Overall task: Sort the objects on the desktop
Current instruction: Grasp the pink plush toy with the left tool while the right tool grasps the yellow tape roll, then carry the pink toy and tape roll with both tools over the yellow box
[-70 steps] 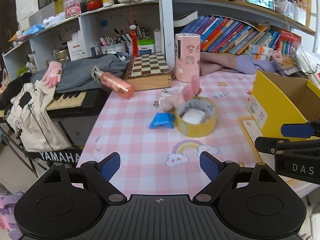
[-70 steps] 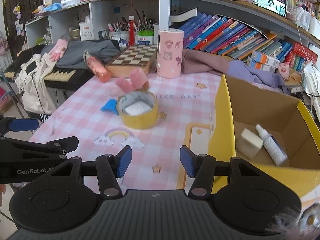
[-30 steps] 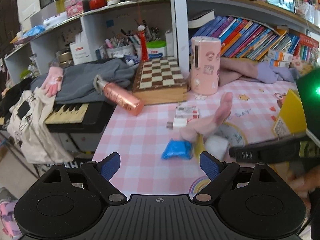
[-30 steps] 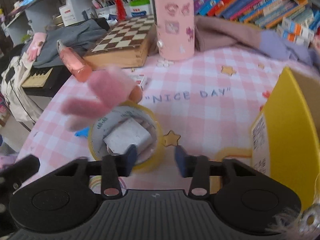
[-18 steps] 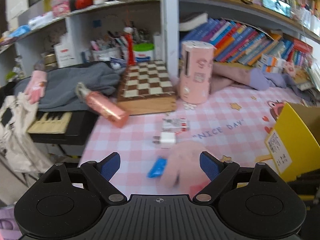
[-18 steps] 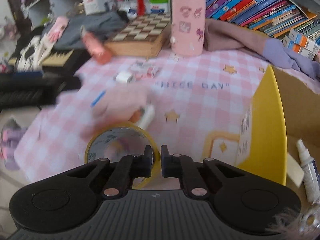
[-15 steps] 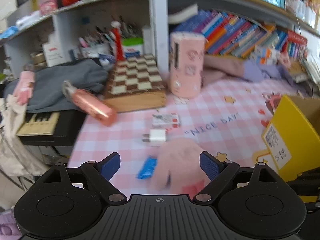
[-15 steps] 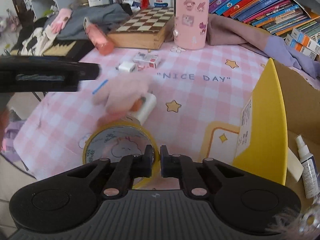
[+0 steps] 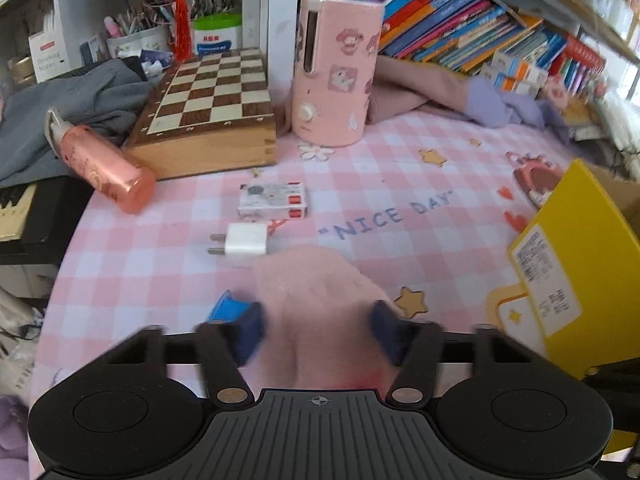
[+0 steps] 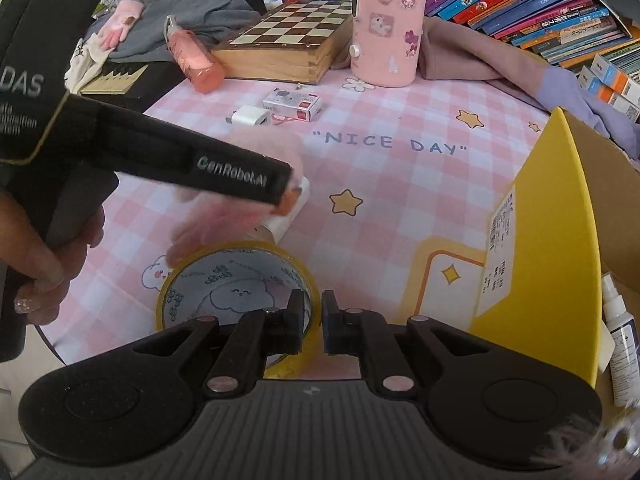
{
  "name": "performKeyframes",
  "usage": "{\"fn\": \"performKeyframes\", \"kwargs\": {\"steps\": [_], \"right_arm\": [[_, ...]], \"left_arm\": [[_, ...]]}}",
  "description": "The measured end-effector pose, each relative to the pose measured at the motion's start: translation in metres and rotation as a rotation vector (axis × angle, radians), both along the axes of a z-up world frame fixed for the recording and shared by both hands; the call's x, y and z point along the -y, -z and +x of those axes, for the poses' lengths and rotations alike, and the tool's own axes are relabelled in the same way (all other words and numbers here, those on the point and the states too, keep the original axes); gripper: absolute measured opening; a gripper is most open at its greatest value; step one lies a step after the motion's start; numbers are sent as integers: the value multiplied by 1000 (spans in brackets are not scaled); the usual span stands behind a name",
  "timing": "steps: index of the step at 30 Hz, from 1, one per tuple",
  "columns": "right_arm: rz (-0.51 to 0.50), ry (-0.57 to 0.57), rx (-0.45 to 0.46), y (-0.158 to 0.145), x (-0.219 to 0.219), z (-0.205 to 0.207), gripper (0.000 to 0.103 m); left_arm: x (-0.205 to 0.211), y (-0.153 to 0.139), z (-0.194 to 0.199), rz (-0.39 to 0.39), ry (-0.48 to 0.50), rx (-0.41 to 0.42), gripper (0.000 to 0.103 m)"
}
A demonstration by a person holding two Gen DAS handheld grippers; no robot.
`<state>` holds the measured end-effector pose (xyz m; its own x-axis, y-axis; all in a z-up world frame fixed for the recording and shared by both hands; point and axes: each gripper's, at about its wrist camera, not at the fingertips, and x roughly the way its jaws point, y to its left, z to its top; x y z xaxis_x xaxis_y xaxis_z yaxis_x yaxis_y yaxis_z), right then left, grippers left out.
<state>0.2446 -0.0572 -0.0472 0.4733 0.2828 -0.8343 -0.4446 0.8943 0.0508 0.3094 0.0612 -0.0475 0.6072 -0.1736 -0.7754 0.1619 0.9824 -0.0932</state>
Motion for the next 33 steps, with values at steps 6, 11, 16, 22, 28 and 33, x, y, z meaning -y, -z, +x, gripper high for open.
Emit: {"fn": "performKeyframes", "kwargs": {"steps": [6,11,16,22,28,33], "right_arm": [[9,2,-11,4,0,2,10],[17,-6,-9,5,0,3,9],[44,15,40,-3,5,-1,9],[74,24,80,-21,13,-4,9],[93,30,94,-33,18,-19,9],[99,43,126,-46,21,-38,9]], "left_arm": [[-3,-29,-23,25,-14,115,14],[-32,-59,-52,-66,-119,186,14],[-47,-70,-75,-100,-169,205,14],[-48,-67,-95,-82,-193,186,14],[-43,-71,-118,-76,-170,209,14],[-41,-75,-138,-104,-155,220,14]]}}
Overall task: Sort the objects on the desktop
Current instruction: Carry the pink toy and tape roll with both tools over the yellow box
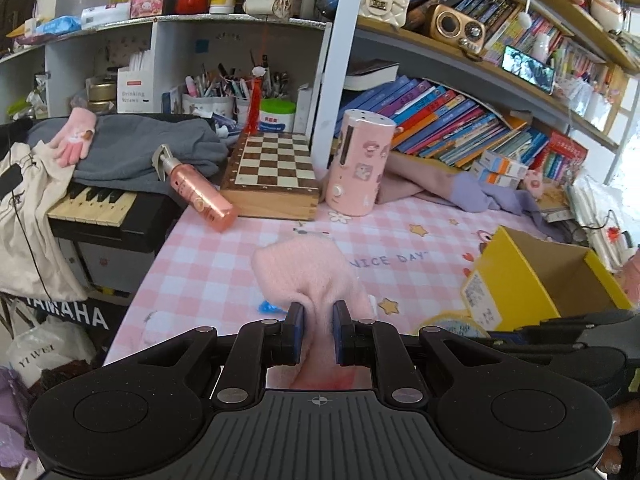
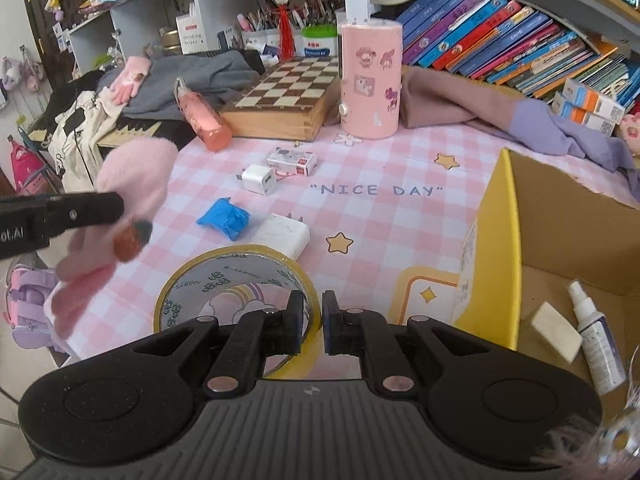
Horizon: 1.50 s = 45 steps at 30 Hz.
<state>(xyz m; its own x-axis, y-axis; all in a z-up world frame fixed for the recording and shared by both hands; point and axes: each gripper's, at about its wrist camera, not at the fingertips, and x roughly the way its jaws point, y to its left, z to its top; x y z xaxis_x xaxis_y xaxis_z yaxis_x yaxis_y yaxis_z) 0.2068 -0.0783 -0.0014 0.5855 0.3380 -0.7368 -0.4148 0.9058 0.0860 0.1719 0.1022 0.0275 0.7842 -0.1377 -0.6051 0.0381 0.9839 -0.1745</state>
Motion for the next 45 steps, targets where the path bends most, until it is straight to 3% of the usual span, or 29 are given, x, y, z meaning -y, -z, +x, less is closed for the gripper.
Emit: {"fn": "performKeyframes", "kwargs": {"steps": [18,28,45], "right_arm": [[3,84,39,-21,-9,-87,9],[36,169,-2,-23,-5,-136,9],[32,384,-47,-15,36,-212,9]], "left_arm": [[-14,-8,-67,-20,115,4,14],[-17,-8,-108,-15,195,-32,14],[21,5,-133,-16,427,-80,14]]}}
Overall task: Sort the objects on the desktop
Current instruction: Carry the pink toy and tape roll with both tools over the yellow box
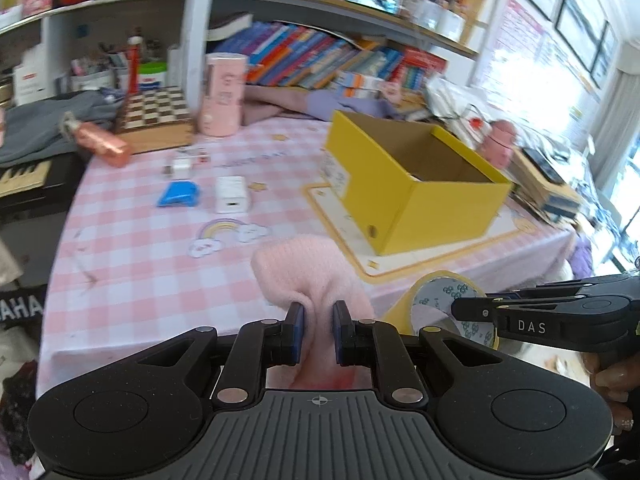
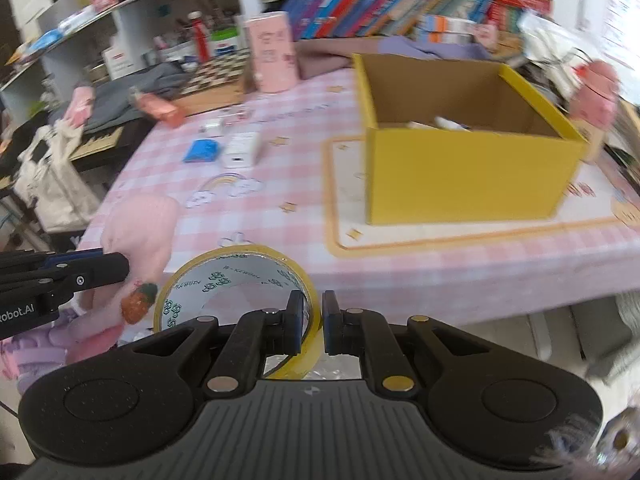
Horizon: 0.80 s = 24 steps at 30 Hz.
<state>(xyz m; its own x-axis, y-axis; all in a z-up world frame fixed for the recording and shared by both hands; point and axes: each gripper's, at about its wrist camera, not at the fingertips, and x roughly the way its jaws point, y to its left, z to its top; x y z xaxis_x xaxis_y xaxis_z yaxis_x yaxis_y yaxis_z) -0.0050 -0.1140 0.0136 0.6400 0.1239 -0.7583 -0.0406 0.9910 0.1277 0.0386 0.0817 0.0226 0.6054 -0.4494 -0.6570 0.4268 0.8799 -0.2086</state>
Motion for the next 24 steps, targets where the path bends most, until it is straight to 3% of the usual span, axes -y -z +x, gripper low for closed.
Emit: {"fn": "performKeyframes", "kwargs": {"steps": [15,24], "right_arm": [[2,257,-35,3,57,-54,9],[-5,303,-39,3,78,-64,9]], "left_arm": [[59,5,-4,4,227,-27,14],[86,4,-10,10,289,-26,14]]}}
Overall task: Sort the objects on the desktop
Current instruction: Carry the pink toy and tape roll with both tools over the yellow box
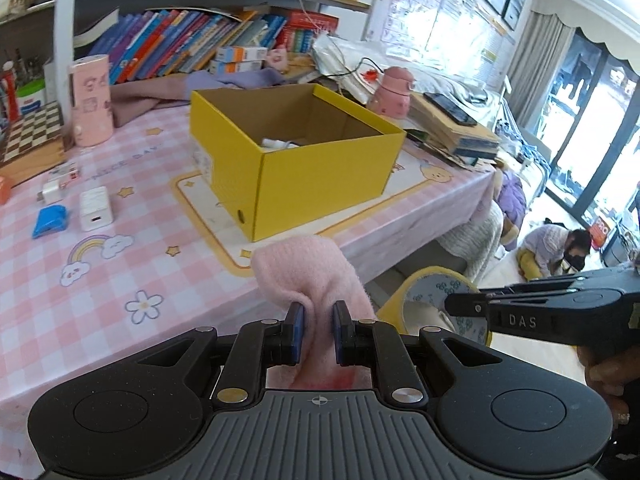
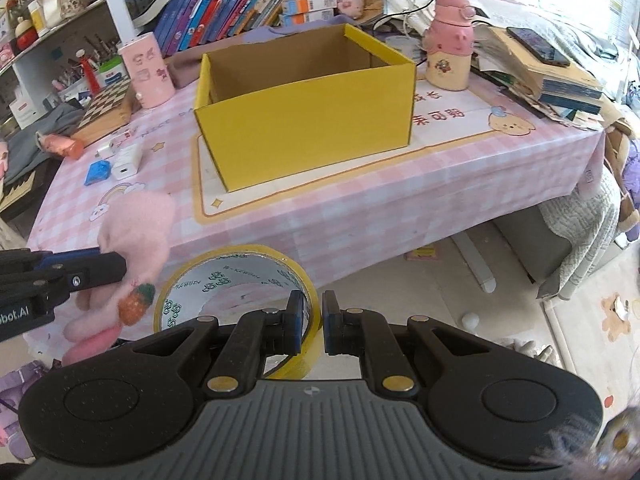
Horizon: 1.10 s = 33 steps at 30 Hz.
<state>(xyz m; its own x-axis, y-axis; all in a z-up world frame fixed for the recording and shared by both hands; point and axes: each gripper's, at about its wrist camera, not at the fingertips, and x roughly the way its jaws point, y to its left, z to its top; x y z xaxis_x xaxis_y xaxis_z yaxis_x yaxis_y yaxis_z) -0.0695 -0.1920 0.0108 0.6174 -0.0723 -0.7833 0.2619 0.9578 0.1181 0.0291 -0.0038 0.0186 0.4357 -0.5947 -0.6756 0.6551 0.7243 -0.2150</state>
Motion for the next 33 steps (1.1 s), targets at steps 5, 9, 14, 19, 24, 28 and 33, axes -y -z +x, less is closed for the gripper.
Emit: {"fn": "performKeyframes", "kwargs": {"steps": [5,9,14,19,24,28,33], "right_arm": [[-5,3,-2,0,7,-2,9],[-12,3,6,-2,11,-3,9],[-20,4,11,-4,14,-4,9],[-12,18,10,-4,18,-5,9],[-12,19,13,-4,19,-5,9],[-3,32,25,-6,23,-4,9],[12,31,45,-9,26,5,9]], "left_arm": [[7,-1,-1,-3,6,3,14],[13,-3,-4,-9,18,12,14],[19,-4,-4,-9,33,17,14],[24,-3,-3,-3,44,24,14],[28,-5,-2,0,53,35,14],[33,-9,0,1,55,55,14],[36,-18,6,-11,26,79,14]]}}
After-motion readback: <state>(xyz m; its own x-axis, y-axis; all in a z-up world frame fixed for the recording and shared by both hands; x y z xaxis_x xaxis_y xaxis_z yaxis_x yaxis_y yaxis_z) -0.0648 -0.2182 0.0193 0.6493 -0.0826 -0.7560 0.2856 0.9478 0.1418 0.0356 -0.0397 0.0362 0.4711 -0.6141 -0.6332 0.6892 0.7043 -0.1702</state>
